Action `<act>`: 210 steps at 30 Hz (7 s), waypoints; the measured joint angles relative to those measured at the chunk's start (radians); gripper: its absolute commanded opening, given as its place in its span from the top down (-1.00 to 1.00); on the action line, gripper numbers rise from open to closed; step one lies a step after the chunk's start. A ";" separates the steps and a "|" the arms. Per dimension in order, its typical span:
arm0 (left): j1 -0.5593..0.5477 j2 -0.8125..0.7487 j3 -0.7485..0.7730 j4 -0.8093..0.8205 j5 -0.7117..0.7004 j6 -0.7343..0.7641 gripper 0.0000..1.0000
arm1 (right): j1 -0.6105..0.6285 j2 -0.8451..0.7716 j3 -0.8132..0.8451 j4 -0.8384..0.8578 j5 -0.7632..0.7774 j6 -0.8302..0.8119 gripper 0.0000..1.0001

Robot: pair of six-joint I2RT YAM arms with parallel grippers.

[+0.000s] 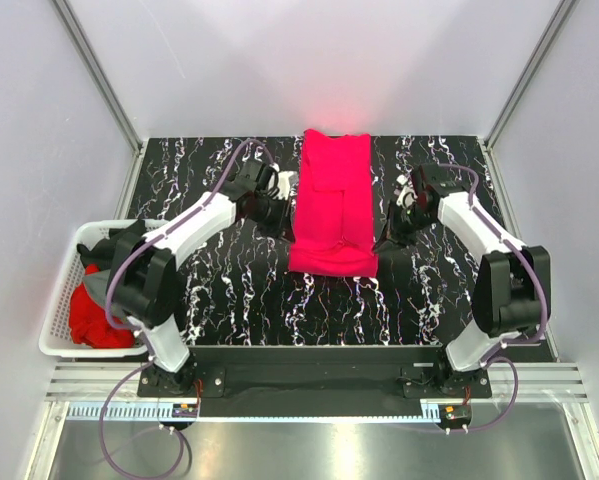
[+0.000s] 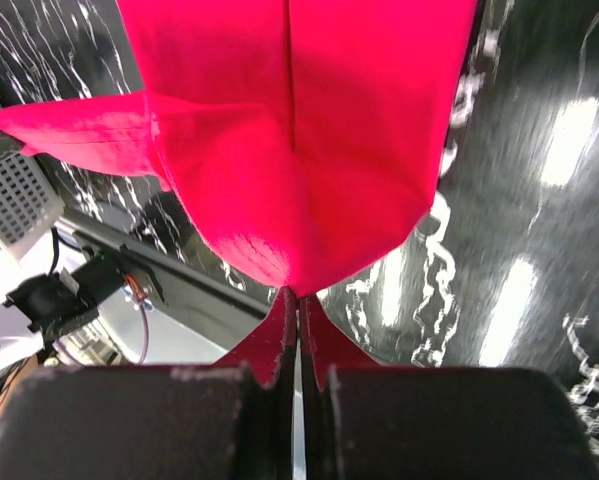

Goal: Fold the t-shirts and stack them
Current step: Fold the tshirt, then neatly place the folded tshirt to the corner

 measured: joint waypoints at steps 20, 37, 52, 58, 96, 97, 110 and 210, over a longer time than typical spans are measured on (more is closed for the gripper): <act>0.082 0.425 0.470 -0.011 -0.074 0.093 0.04 | -0.034 0.482 0.504 0.065 0.063 -0.109 0.38; 0.139 0.192 0.128 -0.034 0.037 0.041 -0.64 | -0.051 0.222 0.037 0.062 -0.010 -0.105 0.20; 0.098 0.307 0.046 -0.012 0.135 -0.006 -0.57 | -0.051 0.356 0.069 0.081 -0.013 -0.094 0.17; 0.097 0.346 0.095 -0.009 0.145 -0.013 -0.41 | -0.051 0.402 0.103 0.085 -0.013 -0.094 0.16; 0.055 0.199 0.104 -0.042 0.130 0.089 1.00 | -0.064 0.226 0.017 0.126 -0.107 -0.071 1.00; 0.054 0.175 0.111 -0.050 0.127 0.096 1.00 | -0.067 0.188 0.000 0.123 -0.115 -0.068 1.00; 0.008 0.018 0.086 -0.087 0.105 0.150 1.00 | -0.082 -0.123 -0.109 0.092 -0.145 -0.022 1.00; 0.261 0.389 0.513 -0.071 0.161 0.286 -0.70 | -0.314 1.049 1.315 -0.193 -0.101 -0.501 1.00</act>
